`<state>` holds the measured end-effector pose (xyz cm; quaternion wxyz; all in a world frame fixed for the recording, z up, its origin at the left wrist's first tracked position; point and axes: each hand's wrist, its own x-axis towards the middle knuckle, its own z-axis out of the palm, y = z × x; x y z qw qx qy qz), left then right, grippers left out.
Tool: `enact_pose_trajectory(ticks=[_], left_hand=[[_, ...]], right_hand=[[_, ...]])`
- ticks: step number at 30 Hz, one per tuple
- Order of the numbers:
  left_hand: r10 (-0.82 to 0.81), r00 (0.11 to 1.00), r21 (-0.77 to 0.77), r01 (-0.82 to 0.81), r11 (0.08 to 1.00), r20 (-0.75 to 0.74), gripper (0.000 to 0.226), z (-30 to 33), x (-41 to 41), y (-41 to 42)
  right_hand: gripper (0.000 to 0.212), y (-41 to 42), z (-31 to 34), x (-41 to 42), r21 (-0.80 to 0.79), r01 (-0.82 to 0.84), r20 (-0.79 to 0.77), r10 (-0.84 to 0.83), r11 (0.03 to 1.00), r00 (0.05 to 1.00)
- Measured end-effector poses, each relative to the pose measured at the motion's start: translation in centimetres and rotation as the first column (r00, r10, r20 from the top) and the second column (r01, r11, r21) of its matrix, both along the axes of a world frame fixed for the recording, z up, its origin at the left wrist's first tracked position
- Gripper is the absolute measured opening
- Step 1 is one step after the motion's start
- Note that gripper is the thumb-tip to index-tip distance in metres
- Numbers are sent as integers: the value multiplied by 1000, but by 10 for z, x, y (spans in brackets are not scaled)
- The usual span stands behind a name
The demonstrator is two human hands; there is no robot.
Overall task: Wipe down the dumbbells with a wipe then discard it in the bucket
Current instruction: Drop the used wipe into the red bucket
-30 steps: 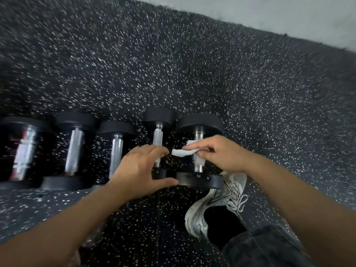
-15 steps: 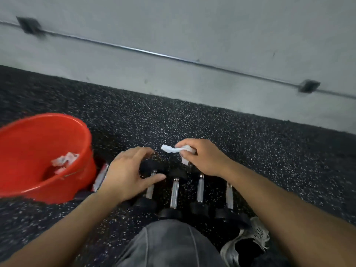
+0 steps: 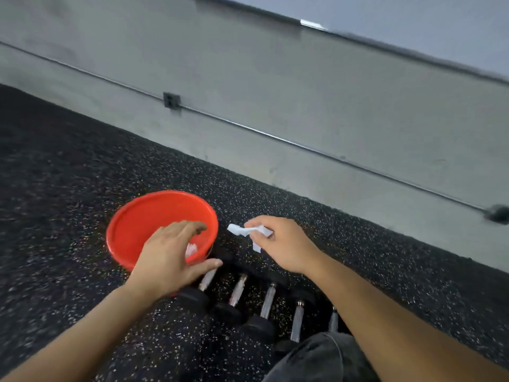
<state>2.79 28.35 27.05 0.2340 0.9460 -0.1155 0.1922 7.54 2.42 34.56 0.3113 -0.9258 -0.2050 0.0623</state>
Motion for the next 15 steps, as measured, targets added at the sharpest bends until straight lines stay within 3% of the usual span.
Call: enact_pose_trajectory(ticks=[11, 15], left_hand=[[152, 987, 45, -154, 987, 43, 81, 21, -16, 83], [200, 976, 79, -207, 975, 90, 82, 43, 0, 92]], right_hand=[[30, 107, -3, 25, -3, -98, 34, 98, 995, 995], [53, 138, 9, 44, -48, -145, 8, 146, 988, 989]])
